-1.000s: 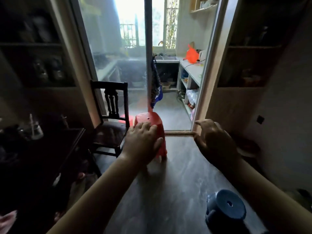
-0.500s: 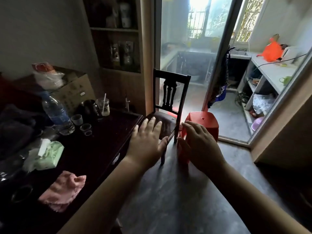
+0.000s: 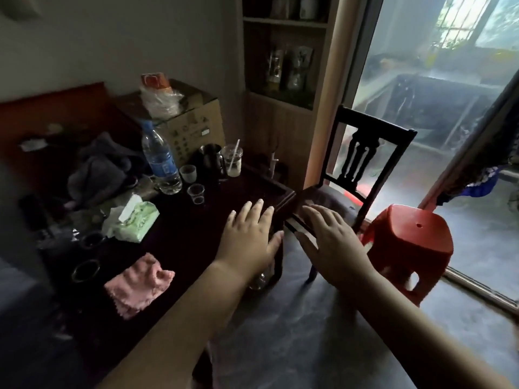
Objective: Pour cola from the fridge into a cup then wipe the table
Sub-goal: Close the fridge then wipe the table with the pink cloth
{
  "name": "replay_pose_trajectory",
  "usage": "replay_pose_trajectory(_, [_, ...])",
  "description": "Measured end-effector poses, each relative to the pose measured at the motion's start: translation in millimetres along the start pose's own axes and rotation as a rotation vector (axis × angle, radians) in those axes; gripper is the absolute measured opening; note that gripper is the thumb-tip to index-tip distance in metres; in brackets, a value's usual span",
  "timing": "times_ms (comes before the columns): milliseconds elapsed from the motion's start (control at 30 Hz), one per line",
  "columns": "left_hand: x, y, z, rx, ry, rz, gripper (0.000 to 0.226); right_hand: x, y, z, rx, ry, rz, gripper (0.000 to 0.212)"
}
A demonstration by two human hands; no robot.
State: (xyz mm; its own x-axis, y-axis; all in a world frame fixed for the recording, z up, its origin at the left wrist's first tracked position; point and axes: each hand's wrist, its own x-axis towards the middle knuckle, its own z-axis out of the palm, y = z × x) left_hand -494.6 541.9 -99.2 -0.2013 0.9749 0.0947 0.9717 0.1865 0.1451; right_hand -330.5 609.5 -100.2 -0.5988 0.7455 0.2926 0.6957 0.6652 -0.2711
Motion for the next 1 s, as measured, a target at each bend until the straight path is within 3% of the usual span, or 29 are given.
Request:
replay_pose_trajectory(467, [41.3, -5.6, 37.2, -0.004, 0.057, -0.412, 0.062, 102.1, 47.7, 54.7, 0.075, -0.229, -0.384, 0.059])
replay_pose_trajectory(700, [41.2, -54.5, 62.7, 0.013, 0.022, -0.579, 0.063, 147.8, 16.8, 104.2, 0.154, -0.311, -0.515, 0.055])
replay_pose_trajectory(1000, [71.4, -143.0, 124.2, -0.057, -0.090, -0.647, 0.062, 225.2, -12.2, 189.7, 0.080, -0.431, -0.540, 0.057])
